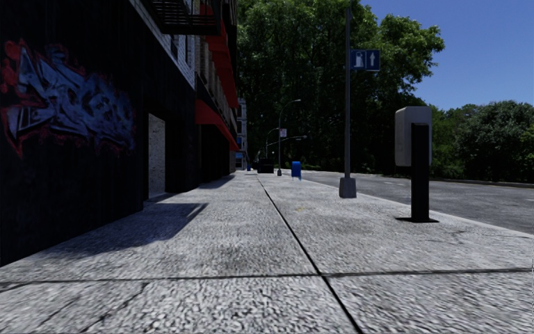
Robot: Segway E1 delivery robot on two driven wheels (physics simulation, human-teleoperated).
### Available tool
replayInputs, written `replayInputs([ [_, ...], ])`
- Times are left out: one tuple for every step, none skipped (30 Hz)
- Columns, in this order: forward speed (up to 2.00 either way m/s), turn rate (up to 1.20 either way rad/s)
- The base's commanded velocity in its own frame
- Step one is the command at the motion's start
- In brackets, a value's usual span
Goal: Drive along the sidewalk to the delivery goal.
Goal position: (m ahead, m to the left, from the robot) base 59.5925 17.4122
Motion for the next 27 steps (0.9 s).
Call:
replayInputs([
  [1.94, 0.00],
  [1.96, 0.00],
  [1.96, 0.00],
  [1.96, 0.00],
  [1.96, 0.00],
  [1.96, 0.00],
  [1.96, 0.00],
  [1.97, 0.00],
  [1.97, 0.00],
  [1.97, 0.00],
  [1.97, 0.00],
  [1.97, 0.00],
  [1.97, 0.00],
  [1.97, 0.00],
  [1.97, 0.00],
  [1.97, 0.00],
  [1.97, 0.00],
  [1.97, 0.00],
  [1.97, 0.00],
  [1.97, 0.00],
  [1.97, 0.00],
  [1.97, 0.00],
  [1.97, 0.00],
  [1.97, 0.00],
  [1.97, 0.00],
  [1.97, 0.00],
  [1.97, 0.00],
])
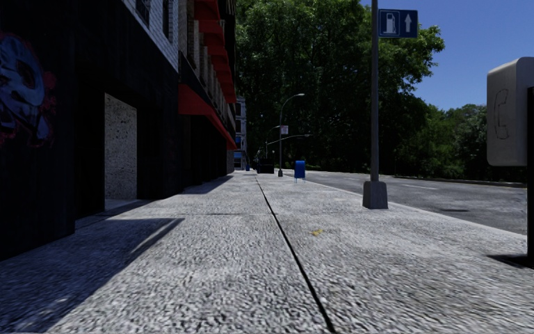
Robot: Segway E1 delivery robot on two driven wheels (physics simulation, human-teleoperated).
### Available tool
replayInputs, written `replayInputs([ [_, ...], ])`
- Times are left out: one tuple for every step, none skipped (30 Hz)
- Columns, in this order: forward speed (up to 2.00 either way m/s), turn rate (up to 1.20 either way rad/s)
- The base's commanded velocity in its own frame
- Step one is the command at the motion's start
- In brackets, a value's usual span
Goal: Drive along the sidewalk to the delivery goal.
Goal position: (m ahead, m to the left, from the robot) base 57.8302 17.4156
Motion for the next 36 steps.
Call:
replayInputs([
  [1.97, 0.00],
  [1.97, 0.00],
  [1.97, 0.00],
  [1.97, 0.00],
  [1.97, 0.00],
  [1.97, 0.00],
  [1.97, 0.00],
  [1.97, 0.00],
  [1.98, 0.00],
  [1.98, 0.00],
  [1.99, 0.00],
  [2.00, 0.00],
  [2.00, 0.00],
  [2.00, 0.00],
  [2.00, 0.00],
  [2.00, 0.00],
  [2.00, 0.00],
  [2.00, 0.00],
  [2.00, 0.00],
  [2.00, 0.01],
  [2.00, 0.02],
  [2.00, 0.04],
  [2.00, 0.11],
  [2.00, 0.17],
  [2.00, 0.22],
  [2.00, 0.27],
  [2.00, 0.28],
  [2.00, 0.29],
  [2.00, 0.29],
  [2.00, 0.29],
  [2.00, 0.21],
  [2.00, 0.01],
  [2.00, 0.00],
  [2.00, 0.00],
  [2.00, 0.00],
  [2.00, 0.00],
])
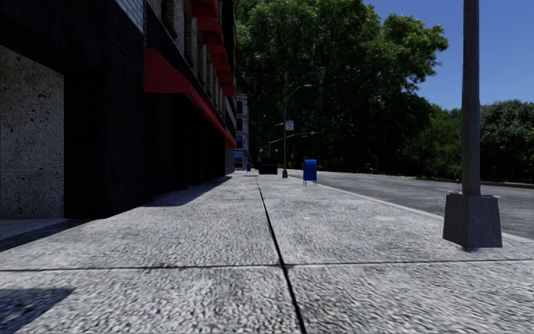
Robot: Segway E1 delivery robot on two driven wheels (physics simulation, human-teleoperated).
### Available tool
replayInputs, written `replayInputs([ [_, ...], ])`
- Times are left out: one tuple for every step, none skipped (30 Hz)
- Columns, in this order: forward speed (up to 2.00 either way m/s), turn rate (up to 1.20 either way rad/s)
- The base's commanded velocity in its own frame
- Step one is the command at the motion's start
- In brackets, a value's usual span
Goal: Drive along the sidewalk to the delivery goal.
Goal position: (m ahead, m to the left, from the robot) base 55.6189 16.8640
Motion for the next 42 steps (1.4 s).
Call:
replayInputs([
  [2.00, 0.00],
  [2.00, 0.00],
  [2.00, 0.00],
  [2.00, 0.00],
  [2.00, 0.00],
  [2.00, 0.00],
  [2.00, 0.01],
  [2.00, 0.16],
  [2.00, 0.21],
  [2.00, 0.22],
  [2.00, 0.18],
  [2.00, 0.03],
  [2.00, 0.00],
  [2.00, 0.00],
  [2.00, 0.00],
  [2.00, 0.00],
  [2.00, 0.00],
  [2.00, 0.00],
  [2.00, 0.00],
  [2.00, 0.00],
  [2.00, 0.00],
  [2.00, 0.00],
  [2.00, 0.00],
  [2.00, 0.00],
  [2.00, 0.03],
  [2.00, 0.08],
  [2.00, 0.14],
  [2.00, 0.18],
  [2.00, 0.18],
  [2.00, 0.19],
  [2.00, 0.19],
  [2.00, 0.19],
  [2.00, 0.19],
  [2.00, 0.19],
  [2.00, 0.19],
  [2.00, 0.19],
  [2.00, 0.18],
  [2.00, 0.17],
  [2.00, 0.17],
  [2.00, 0.17],
  [2.00, 0.17],
  [2.00, 0.17],
])
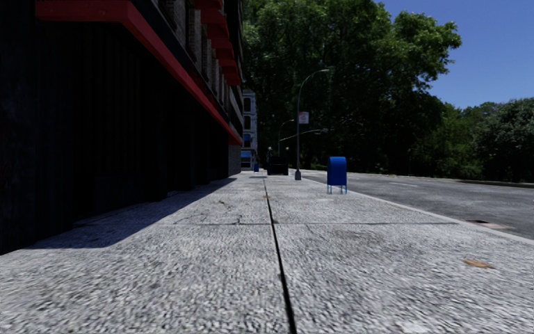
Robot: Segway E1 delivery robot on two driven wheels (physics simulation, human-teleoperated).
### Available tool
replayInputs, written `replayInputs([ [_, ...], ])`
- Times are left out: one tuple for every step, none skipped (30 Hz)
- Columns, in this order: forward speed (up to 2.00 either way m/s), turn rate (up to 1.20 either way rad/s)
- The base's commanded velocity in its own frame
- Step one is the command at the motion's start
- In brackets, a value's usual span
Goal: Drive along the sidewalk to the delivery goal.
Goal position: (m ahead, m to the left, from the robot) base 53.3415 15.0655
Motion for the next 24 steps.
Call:
replayInputs([
  [2.00, 0.17],
  [2.00, 0.20],
  [2.00, 0.20],
  [2.00, 0.25],
  [2.00, 0.31],
  [2.00, 0.33],
  [2.00, 0.33],
  [2.00, 0.33],
  [2.00, 0.33],
  [2.00, 0.33],
  [2.00, 0.28],
  [2.00, 0.11],
  [2.00, 0.00],
  [2.00, 0.00],
  [2.00, 0.00],
  [2.00, 0.00],
  [2.00, 0.00],
  [2.00, 0.00],
  [2.00, 0.00],
  [2.00, 0.00],
  [2.00, 0.00],
  [2.00, 0.00],
  [2.00, 0.00],
  [2.00, 0.00],
])
